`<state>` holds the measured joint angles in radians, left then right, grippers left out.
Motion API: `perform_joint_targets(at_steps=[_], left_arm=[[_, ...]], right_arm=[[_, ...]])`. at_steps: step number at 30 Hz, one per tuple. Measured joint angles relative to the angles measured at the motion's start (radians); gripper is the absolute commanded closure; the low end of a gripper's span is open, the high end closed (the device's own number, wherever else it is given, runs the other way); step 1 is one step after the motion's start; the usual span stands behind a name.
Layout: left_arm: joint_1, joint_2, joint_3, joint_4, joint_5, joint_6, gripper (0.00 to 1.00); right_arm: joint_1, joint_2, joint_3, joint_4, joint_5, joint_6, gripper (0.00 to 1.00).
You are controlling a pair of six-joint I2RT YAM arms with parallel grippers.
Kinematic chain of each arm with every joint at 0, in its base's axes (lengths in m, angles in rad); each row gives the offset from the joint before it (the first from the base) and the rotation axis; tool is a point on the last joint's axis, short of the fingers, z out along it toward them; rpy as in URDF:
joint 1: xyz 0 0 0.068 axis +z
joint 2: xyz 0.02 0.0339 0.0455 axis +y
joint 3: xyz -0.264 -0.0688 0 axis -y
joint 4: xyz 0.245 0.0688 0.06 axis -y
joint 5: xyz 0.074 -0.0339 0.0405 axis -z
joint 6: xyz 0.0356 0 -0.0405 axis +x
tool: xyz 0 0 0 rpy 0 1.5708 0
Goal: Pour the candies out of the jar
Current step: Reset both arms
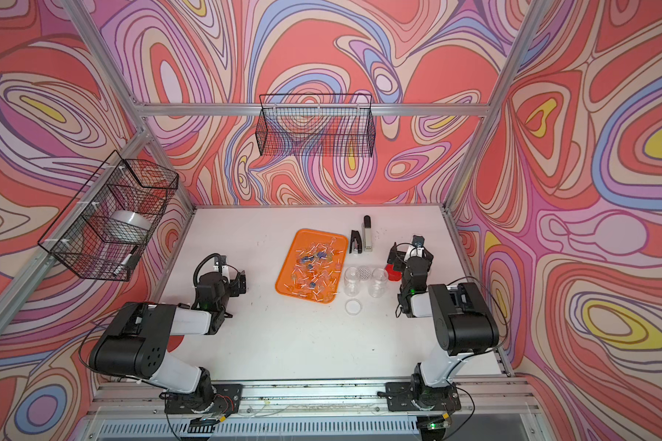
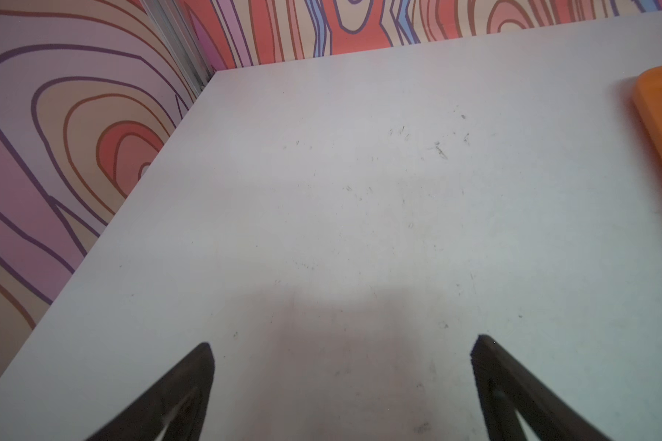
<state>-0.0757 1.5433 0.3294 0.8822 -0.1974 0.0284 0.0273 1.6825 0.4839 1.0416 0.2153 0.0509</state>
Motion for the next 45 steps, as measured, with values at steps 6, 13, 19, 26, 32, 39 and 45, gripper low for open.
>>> perform_joint_targets(at_steps=[6,13,19,26,32,39,45], left_arm=[[0.000,0.000,0.019,0.008,0.003,-0.008,0.00],[0.000,0.000,0.019,0.010,0.003,-0.011,0.00],[0.000,0.000,0.019,0.010,0.004,-0.011,0.00],[-0.002,0.000,0.019,0.019,-0.009,-0.011,0.00],[-0.002,0.000,0.019,0.020,-0.012,-0.011,0.00],[-0.003,0.000,0.019,0.020,-0.012,-0.011,0.00],[-0.003,0.000,0.019,0.020,-0.013,-0.014,0.00]], right_arm=[[0.000,0.001,0.000,0.001,0.000,-0.004,0.02],[0.000,0.001,0.000,0.000,0.000,-0.005,0.02],[0.000,0.001,0.000,0.001,0.000,-0.005,0.02],[0.000,0.001,0.000,0.001,0.000,-0.005,0.02],[0.000,0.001,0.000,0.001,0.000,-0.005,0.02],[0.000,0.001,0.000,0.001,0.000,-0.005,0.02],[0.000,0.001,0.000,0.001,0.000,-0.005,0.02]])
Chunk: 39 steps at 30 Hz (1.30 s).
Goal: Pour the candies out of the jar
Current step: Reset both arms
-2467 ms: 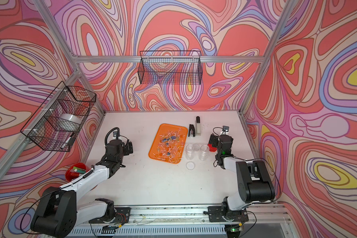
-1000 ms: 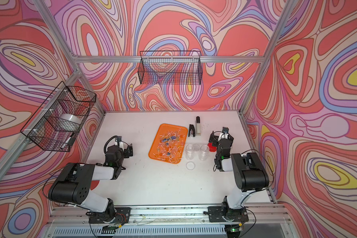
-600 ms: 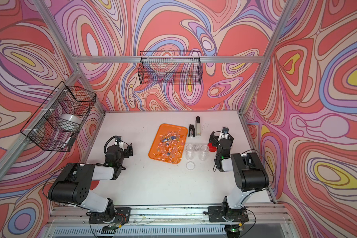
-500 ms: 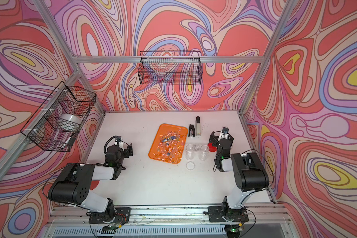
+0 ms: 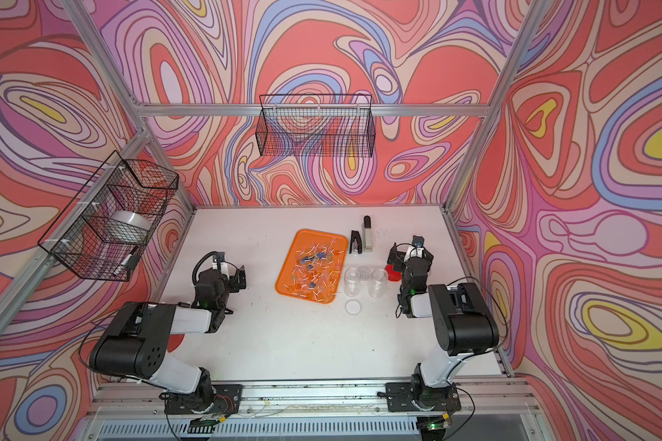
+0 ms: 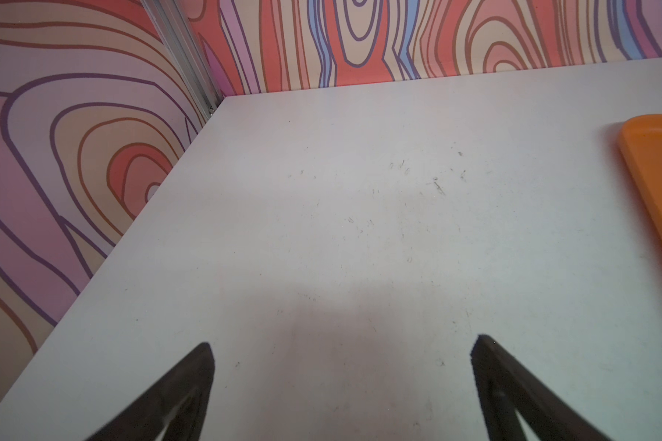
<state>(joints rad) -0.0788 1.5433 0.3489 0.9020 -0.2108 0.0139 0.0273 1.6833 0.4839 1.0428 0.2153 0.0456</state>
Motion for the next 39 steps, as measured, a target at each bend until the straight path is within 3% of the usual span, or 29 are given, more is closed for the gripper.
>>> perform_joint_targets(at_steps=[4,5,7,8,10,12,16,18,20,21,39], left_arm=[[-0.003,0.000,0.000,0.005,-0.008,0.001,0.00],[-0.003,0.000,0.000,0.007,-0.008,0.000,0.00],[0.003,0.000,0.001,0.005,0.000,-0.003,0.00],[0.010,0.000,0.003,0.000,0.006,-0.006,0.00],[0.022,0.000,0.006,-0.002,0.014,-0.010,0.00],[0.027,0.000,0.009,-0.003,0.020,-0.014,0.00],[0.027,0.000,0.010,-0.004,0.028,-0.018,0.00],[0.027,0.000,0.010,-0.004,0.029,-0.018,0.00],[0.027,0.000,0.010,-0.004,0.028,-0.018,0.00],[0.027,0.000,0.010,-0.004,0.028,-0.018,0.00],[0.030,0.000,0.011,-0.008,0.053,-0.018,0.00]], right_arm=[[0.000,0.000,0.000,0.000,-0.002,0.000,0.02],[0.000,0.000,0.000,0.000,-0.003,0.000,0.18],[0.000,0.000,0.000,-0.004,-0.011,-0.003,0.73],[0.000,0.000,0.000,-0.006,-0.016,-0.004,0.90],[0.000,0.001,0.000,-0.010,-0.024,-0.004,0.99],[0.000,0.002,0.000,-0.018,-0.030,-0.003,0.97],[0.000,0.013,-0.005,-0.043,-0.034,0.000,0.74],[0.000,0.017,-0.010,-0.057,-0.037,-0.004,0.49],[0.000,0.019,-0.013,-0.067,-0.039,0.001,0.14],[0.000,0.020,-0.013,-0.069,-0.041,-0.001,0.02],[0.000,0.021,-0.013,-0.071,-0.044,-0.003,0.02]])
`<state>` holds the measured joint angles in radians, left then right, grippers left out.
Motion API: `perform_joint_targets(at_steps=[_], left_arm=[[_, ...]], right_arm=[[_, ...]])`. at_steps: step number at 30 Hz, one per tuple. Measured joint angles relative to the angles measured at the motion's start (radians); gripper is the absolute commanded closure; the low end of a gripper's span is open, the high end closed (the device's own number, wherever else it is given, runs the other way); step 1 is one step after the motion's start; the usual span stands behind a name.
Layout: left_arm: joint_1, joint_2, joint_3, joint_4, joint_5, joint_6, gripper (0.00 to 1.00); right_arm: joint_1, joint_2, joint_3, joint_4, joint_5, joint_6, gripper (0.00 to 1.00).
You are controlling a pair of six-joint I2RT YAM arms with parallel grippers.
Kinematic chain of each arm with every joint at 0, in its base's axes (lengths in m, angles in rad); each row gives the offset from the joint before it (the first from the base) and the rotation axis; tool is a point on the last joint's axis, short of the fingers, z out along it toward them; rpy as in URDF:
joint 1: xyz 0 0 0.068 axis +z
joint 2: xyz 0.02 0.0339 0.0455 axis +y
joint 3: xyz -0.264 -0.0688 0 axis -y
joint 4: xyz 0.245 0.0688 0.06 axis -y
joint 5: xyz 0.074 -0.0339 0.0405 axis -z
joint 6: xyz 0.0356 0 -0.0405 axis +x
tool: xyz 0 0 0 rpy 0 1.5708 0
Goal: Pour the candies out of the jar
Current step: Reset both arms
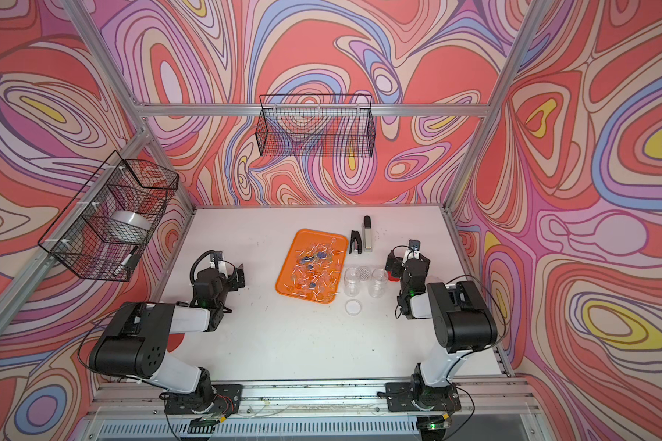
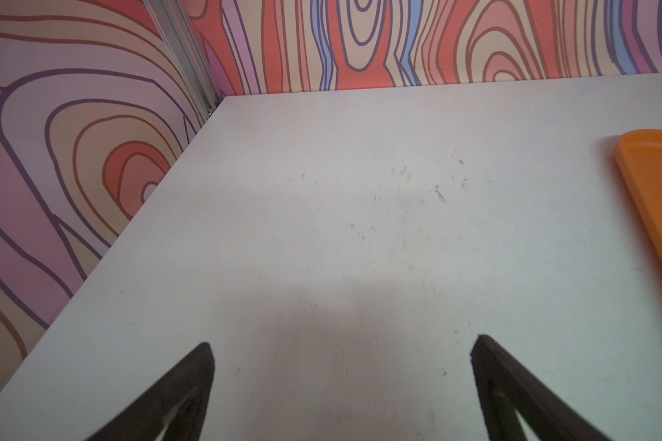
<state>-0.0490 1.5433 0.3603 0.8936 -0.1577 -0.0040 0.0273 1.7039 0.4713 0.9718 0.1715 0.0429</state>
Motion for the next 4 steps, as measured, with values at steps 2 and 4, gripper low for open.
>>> perform_joint_targets(at_steps=[2,4], left_arm=[[0.008,0.000,0.004,-0.009,0.023,0.000,0.00],[0.012,0.000,0.004,-0.010,0.032,0.000,0.00]], right_arm=[[0.000,0.000,0.000,0.000,0.000,0.000,0.02],[0.000,0.000,0.000,0.000,0.000,0.000,0.02]])
